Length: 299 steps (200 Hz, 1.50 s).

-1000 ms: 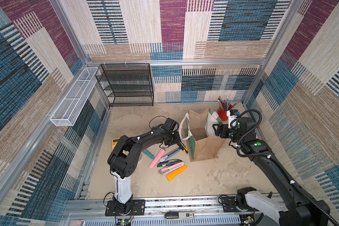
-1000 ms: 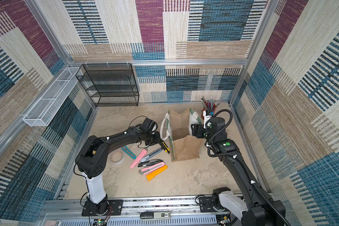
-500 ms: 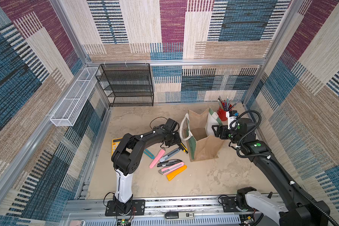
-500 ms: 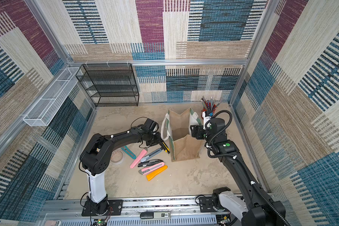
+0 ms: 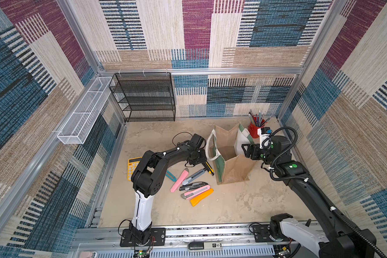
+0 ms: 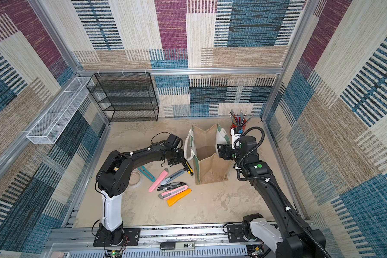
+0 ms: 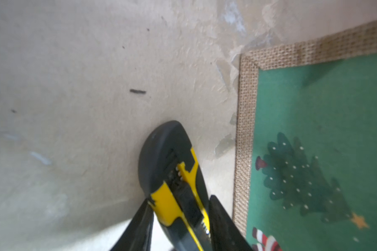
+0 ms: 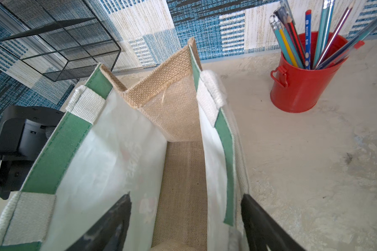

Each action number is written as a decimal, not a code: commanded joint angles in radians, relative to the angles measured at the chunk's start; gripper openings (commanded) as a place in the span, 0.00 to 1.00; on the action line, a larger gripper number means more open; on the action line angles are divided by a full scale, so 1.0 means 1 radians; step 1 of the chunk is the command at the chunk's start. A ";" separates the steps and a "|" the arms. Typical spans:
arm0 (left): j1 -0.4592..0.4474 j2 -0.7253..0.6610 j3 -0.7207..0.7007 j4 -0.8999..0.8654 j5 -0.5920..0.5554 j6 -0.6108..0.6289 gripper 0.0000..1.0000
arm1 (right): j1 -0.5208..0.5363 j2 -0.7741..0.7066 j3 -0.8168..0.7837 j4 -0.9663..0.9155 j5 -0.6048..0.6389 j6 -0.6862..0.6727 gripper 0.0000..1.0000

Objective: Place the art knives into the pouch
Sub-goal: Pick up the utility knife at the center of the board.

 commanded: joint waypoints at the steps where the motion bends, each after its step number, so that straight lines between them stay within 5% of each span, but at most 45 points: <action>1: 0.000 0.010 0.000 -0.069 -0.032 0.037 0.43 | 0.002 -0.005 -0.006 0.021 -0.012 -0.005 0.81; 95: -0.008 0.083 0.080 -0.143 -0.022 0.088 0.42 | 0.001 -0.014 -0.022 0.034 -0.026 -0.005 0.79; 137: -0.009 0.096 0.072 -0.160 -0.031 0.101 0.22 | 0.002 -0.018 -0.022 0.034 -0.022 -0.006 0.78; 299: 0.022 0.053 0.166 -0.287 -0.164 0.215 0.00 | 0.002 -0.060 -0.028 0.042 -0.043 0.007 0.79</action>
